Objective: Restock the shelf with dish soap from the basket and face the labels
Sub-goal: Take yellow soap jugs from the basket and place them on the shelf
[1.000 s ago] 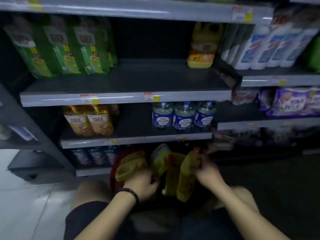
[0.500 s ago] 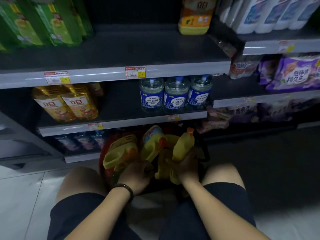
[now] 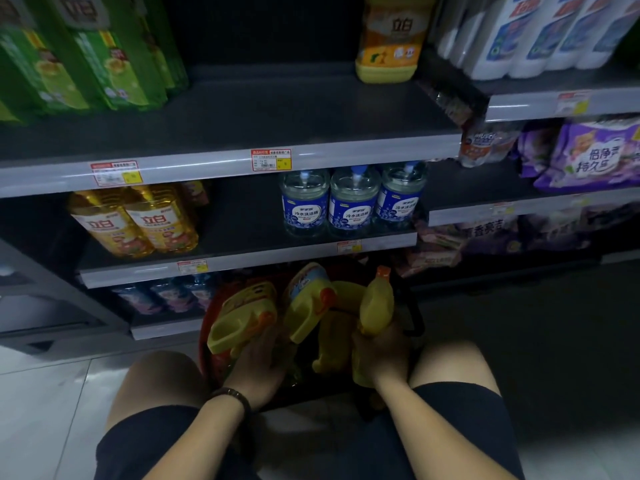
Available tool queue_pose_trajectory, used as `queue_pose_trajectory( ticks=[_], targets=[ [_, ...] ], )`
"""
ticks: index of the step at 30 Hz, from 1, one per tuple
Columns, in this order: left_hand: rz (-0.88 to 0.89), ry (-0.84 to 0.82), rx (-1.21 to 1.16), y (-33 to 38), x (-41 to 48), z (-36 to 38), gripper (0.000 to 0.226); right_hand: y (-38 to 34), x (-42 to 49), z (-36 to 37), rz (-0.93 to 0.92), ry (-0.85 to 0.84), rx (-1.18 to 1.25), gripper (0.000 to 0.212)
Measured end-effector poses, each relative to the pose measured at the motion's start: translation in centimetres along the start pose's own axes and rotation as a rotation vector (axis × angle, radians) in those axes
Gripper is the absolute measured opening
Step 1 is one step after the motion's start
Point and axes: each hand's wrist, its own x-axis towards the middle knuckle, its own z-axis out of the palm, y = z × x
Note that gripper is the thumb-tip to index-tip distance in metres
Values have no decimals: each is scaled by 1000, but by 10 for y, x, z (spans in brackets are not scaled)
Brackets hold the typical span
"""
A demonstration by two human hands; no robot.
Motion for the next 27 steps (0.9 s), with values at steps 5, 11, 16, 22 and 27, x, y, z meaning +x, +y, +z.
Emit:
queue_pose_trajectory(
  ticks=[5,11,16,22,27],
  targets=[
    [-36,15,-133,-6,-5,-2,42,5,-2,-29,-106,73,13,61],
    [-98,45,-219,2,-6,3,60,-3,-15,-63,-125,40,459,46],
    [-141,66,-431,35,-8,-4,28,-33,-42,-69,-217,-211,789,63],
    [-131,-76,-711,71,-32,-19,29,-71,-56,-69,-227,-476,862,64],
    [-41,107,-785,70,-49,-36,82,-114,-68,-83,-300,-653,739,56]
  ],
)
